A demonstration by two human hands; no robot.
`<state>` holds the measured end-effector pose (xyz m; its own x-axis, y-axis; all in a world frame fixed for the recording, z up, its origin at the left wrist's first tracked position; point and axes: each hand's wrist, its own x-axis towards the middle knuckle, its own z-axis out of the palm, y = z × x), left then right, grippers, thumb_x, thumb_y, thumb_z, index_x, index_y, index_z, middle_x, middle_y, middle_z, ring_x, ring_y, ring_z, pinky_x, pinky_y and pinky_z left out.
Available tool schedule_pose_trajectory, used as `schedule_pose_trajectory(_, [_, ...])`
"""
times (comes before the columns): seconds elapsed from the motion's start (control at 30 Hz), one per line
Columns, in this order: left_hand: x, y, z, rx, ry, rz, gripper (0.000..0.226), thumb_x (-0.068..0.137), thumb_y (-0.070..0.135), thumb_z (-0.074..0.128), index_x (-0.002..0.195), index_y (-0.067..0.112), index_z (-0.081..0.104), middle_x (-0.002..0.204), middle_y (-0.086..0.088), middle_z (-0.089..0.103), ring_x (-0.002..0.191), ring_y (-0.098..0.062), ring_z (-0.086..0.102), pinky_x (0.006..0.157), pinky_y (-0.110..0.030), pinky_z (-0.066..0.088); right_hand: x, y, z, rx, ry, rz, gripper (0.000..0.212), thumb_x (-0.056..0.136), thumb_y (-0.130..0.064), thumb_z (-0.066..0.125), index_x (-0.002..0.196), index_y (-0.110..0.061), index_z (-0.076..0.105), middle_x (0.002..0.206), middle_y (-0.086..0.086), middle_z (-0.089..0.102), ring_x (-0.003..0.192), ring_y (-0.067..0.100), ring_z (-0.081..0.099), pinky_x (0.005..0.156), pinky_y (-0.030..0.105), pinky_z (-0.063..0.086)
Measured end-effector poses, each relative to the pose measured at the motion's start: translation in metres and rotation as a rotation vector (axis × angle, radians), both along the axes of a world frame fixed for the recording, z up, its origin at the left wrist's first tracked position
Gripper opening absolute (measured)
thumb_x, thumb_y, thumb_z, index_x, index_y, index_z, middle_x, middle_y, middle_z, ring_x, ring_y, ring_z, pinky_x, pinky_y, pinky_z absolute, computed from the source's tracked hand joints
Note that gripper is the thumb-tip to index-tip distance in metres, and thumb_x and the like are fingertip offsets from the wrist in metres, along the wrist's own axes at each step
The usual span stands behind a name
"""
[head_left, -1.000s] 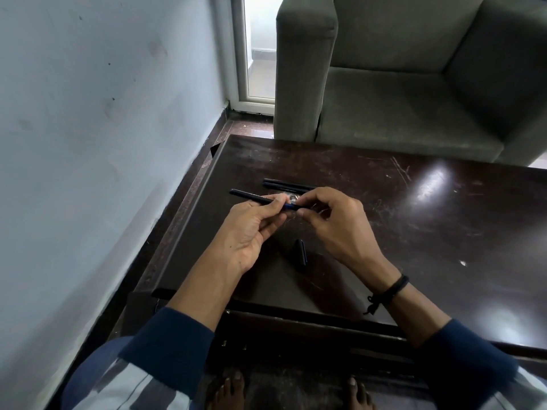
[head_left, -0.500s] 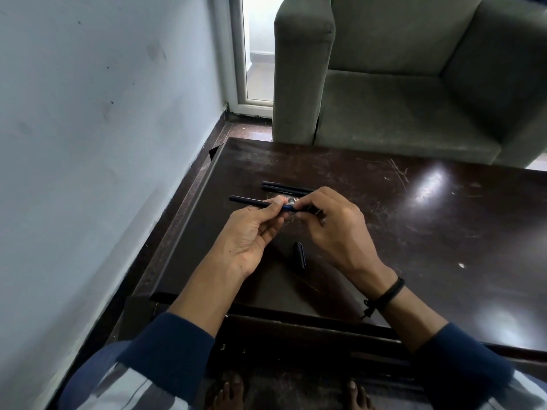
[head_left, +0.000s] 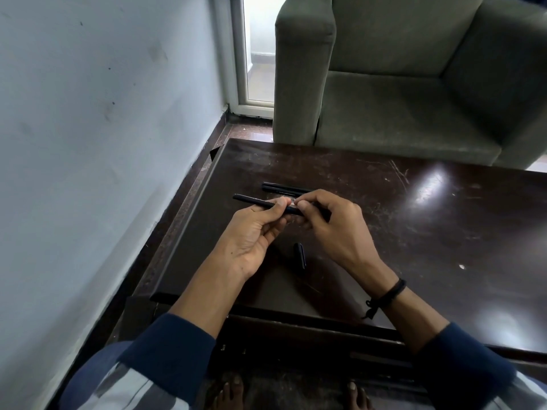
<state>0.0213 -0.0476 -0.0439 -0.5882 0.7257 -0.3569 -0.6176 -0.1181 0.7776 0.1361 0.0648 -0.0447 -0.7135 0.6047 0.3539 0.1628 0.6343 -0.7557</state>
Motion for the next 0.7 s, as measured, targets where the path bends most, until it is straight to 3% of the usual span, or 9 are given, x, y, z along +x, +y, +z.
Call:
schedule_pose_trajectory(0.1, [-0.0011,-0.0001,-0.001,0.018,-0.018,0.012,0.017,0.091,0.007,0.067,0.105,-0.001,0.074,0.092,-0.008,0.077,0.081,-0.012,0.073,0.079,-0.021,0.059,0.0005,0.0003,0.0,-0.041,-0.053,0.018,0.02,0.089,-0.034,0.078,0.107,-0.027,0.073,0.089,-0.013,0.072,0.084,0.0,0.068,0.071,0.014,0.053])
schedule_pose_trajectory(0.27, [-0.0006,0.0015,-0.0021,-0.007,0.013,0.025,0.015,0.09,0.006,0.069,0.103,0.0,0.074,0.086,-0.006,0.077,0.076,-0.01,0.073,0.078,-0.019,0.059,-0.0001,-0.001,-0.0004,-0.01,-0.06,0.016,0.013,0.089,-0.02,0.078,0.101,-0.023,0.074,0.085,-0.022,0.068,0.084,-0.011,0.064,0.072,0.006,0.047])
schedule_pose_trajectory(0.47, [-0.0015,0.0024,-0.0049,-0.02,0.017,0.003,0.015,0.087,0.008,0.071,0.1,0.001,0.075,0.095,-0.009,0.077,0.086,-0.014,0.074,0.081,-0.021,0.058,-0.0001,0.0009,0.0002,-0.048,-0.149,-0.002,0.013,0.098,-0.033,0.067,0.094,-0.024,0.075,0.073,-0.011,0.07,0.072,0.005,0.067,0.067,0.029,0.056])
schedule_pose_trajectory(0.6, [-0.0012,0.0026,-0.0048,-0.023,0.01,-0.006,0.015,0.089,0.007,0.07,0.101,0.0,0.074,0.093,-0.008,0.077,0.086,-0.013,0.073,0.087,-0.025,0.058,-0.0011,0.0014,-0.0023,-0.054,-0.104,-0.012,0.013,0.089,-0.034,0.079,0.098,-0.028,0.073,0.085,-0.014,0.072,0.083,0.002,0.067,0.073,0.025,0.056])
schedule_pose_trajectory(0.7, [-0.0012,0.0025,-0.005,-0.027,0.022,-0.017,0.016,0.087,0.008,0.071,0.101,0.001,0.075,0.093,-0.007,0.077,0.086,-0.012,0.072,0.087,-0.025,0.056,-0.0017,0.0006,-0.0029,-0.051,-0.099,-0.016,0.008,0.089,-0.03,0.078,0.093,-0.026,0.073,0.083,-0.014,0.072,0.08,0.003,0.068,0.073,0.029,0.058])
